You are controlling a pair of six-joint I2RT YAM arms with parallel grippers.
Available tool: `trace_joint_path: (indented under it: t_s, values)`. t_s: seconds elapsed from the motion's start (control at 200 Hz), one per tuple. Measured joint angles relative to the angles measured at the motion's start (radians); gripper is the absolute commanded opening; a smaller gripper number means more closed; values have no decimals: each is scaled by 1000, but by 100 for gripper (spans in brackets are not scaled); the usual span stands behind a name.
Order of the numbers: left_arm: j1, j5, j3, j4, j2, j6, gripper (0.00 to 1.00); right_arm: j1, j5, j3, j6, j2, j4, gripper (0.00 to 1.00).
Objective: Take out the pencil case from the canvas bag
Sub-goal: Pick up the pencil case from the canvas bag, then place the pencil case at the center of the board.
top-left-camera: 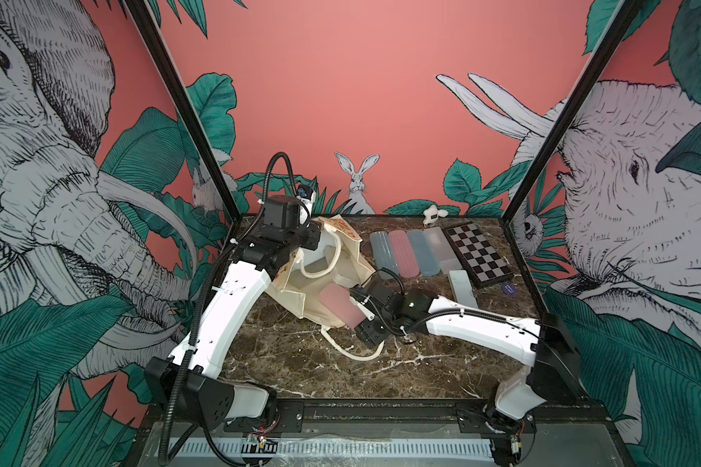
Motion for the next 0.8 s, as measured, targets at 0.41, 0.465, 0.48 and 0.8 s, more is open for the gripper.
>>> trace_joint_path:
  t_s: [0.41, 0.465, 0.48, 0.8]
  values:
    - [1, -118, -14, 14, -8, -97, 0, -1, 65, -186, -51, -188, 54, 71]
    - [1, -135, -23, 14, -19, -111, 0, -5, 96, -214, -42, -214, 62, 71]
    - [1, -138, -26, 14, -23, -115, 0, -7, 101, -221, -39, -221, 64, 71]
    - [7, -247, -58, -48, -108, -207, 0, -141, 209, -355, 97, -354, 78, 70]
